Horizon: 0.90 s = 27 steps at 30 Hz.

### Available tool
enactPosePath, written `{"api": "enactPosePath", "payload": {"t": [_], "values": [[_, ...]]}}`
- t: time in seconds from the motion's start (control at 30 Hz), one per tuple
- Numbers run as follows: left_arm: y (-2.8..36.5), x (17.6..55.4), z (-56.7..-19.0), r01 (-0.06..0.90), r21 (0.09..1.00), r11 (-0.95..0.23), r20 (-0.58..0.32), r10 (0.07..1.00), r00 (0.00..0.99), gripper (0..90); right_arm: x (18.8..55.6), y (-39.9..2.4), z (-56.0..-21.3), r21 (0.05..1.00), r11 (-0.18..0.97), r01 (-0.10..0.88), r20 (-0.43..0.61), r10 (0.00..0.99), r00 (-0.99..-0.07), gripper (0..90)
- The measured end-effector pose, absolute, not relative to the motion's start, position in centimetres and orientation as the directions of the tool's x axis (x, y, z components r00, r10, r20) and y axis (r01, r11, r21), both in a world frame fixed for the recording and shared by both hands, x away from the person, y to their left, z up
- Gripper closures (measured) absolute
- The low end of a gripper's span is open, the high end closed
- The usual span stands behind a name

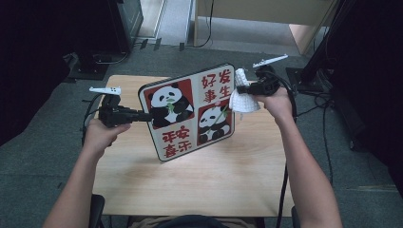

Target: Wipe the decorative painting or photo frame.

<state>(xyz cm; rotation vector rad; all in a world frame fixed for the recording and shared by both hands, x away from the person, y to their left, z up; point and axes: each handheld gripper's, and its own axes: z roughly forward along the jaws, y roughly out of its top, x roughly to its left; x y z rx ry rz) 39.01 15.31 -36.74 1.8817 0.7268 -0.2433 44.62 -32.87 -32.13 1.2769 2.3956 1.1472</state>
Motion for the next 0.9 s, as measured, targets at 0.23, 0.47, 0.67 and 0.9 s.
{"api": "enactPosePath", "payload": {"t": [0.23,0.47,0.67,0.9], "values": [[15.3,39.0,-36.8,0.584,0.768,-0.262,-0.48,0.368,0.796,75.6,44.2,-33.0,-33.3,0.704,0.318,0.635,0.194,0.775,-0.602,78.0],[15.3,39.0,-36.8,0.584,0.769,-0.26,-0.48,0.369,0.796,75.6,43.9,-33.1,-34.4,0.694,0.314,0.648,0.205,0.777,-0.596,77.8],[15.3,39.1,-36.9,0.585,0.769,-0.259,-0.481,0.368,0.796,75.6,43.7,-32.9,-35.2,0.689,0.319,0.651,0.2,0.78,-0.593,77.5],[15.3,39.1,-36.9,0.584,0.769,-0.261,-0.48,0.367,0.797,75.6,43.4,-33.1,-36.4,0.684,0.311,0.659,0.212,0.78,-0.588,77.3]]}}
